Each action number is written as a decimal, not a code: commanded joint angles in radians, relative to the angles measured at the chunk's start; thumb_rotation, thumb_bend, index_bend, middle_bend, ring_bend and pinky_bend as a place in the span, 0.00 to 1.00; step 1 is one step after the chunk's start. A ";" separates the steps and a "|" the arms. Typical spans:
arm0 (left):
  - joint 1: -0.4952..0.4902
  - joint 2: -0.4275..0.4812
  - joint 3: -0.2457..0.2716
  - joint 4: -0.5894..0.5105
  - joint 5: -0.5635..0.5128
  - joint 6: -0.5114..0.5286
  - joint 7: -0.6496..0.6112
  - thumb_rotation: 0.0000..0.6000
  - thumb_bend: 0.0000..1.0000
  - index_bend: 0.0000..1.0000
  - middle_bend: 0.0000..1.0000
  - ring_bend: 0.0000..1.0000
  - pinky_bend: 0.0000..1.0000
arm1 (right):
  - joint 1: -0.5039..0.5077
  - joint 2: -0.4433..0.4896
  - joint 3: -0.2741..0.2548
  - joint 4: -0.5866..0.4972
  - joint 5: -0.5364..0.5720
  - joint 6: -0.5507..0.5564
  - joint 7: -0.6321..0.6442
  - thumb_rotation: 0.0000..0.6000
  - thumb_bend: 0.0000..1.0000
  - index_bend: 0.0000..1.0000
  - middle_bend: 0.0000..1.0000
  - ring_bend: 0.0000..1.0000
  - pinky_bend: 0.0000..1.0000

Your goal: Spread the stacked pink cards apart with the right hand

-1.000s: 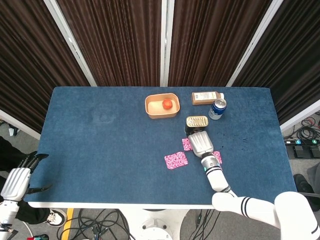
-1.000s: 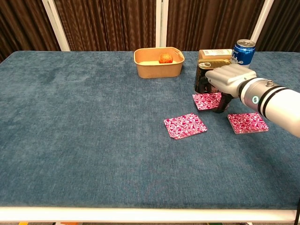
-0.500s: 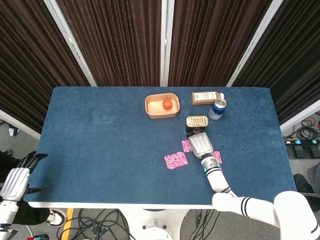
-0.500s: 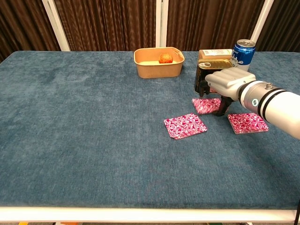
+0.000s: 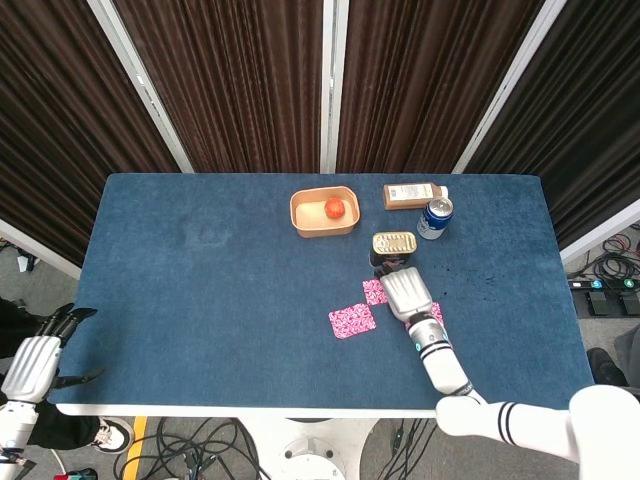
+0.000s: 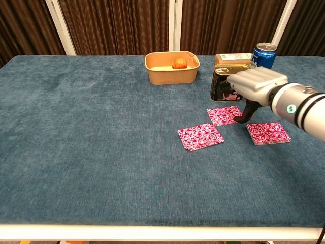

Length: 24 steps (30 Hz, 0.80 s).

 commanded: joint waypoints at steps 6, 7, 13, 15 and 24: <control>-0.003 0.002 0.000 -0.009 0.003 -0.003 0.012 1.00 0.00 0.18 0.16 0.07 0.16 | -0.147 0.212 -0.122 -0.248 -0.298 0.191 0.156 1.00 0.15 0.30 0.29 0.72 0.88; -0.003 0.003 0.000 -0.011 0.003 -0.002 0.014 1.00 0.00 0.18 0.16 0.07 0.16 | -0.165 0.233 -0.141 -0.254 -0.337 0.203 0.193 1.00 0.14 0.30 0.29 0.66 0.83; -0.005 0.011 -0.002 -0.030 0.006 0.003 0.032 1.00 0.00 0.18 0.16 0.07 0.16 | -0.289 0.340 -0.274 -0.186 -0.574 0.304 0.448 1.00 0.10 0.09 0.14 0.13 0.22; -0.005 0.014 -0.003 -0.035 0.004 0.003 0.036 1.00 0.00 0.18 0.16 0.07 0.16 | -0.330 0.343 -0.291 -0.139 -0.607 0.351 0.485 1.00 0.10 0.04 0.09 0.02 0.08; -0.004 0.022 -0.005 -0.051 0.004 0.008 0.053 1.00 0.00 0.18 0.16 0.07 0.16 | -0.489 0.355 -0.309 0.003 -0.633 0.480 0.563 1.00 0.10 0.00 0.00 0.00 0.00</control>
